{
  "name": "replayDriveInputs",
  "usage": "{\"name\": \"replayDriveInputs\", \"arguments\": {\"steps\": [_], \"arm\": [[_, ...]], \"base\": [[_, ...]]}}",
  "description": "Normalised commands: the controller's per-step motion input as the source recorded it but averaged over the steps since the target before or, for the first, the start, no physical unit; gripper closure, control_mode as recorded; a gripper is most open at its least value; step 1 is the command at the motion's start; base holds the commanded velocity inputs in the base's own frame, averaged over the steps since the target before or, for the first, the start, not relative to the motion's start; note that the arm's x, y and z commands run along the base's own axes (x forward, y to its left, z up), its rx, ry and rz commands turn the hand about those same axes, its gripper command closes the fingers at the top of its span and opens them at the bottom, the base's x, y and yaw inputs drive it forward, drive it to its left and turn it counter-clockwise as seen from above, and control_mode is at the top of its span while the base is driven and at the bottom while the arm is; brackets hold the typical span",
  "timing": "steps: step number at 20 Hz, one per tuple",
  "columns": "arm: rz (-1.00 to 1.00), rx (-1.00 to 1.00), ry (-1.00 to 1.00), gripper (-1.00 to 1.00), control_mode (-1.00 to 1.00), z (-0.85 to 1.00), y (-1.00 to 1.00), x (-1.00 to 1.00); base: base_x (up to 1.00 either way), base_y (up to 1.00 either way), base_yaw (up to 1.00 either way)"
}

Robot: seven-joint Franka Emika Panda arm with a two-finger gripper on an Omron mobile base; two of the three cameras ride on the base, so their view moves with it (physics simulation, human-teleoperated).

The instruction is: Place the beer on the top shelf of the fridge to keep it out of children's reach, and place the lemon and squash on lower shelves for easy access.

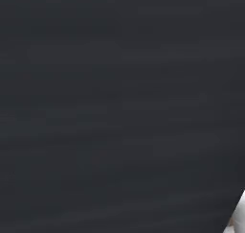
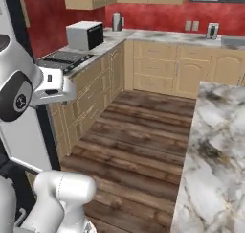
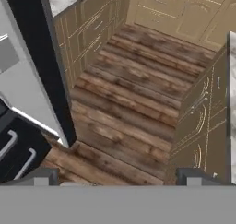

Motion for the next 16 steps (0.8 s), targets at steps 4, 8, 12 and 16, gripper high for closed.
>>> {"name": "replayDriveInputs", "arguments": {"steps": [4,8,12,16], "arm": [[0.00,0.00,0.00,-1.00,1.00,0.00,0.00,0.00],[0.00,0.00,0.00,-1.00,1.00,0.00,0.00,0.00],[0.00,0.00,0.00,-1.00,1.00,0.00,0.00,0.00],[0.00,0.00,0.00,-1.00,1.00,0.00,0.00,0.00]], "base": [[0.88,0.04,-0.49],[1.00,0.28,-0.18],[1.00,0.48,-0.02],[1.00,0.20,0.31]]}}
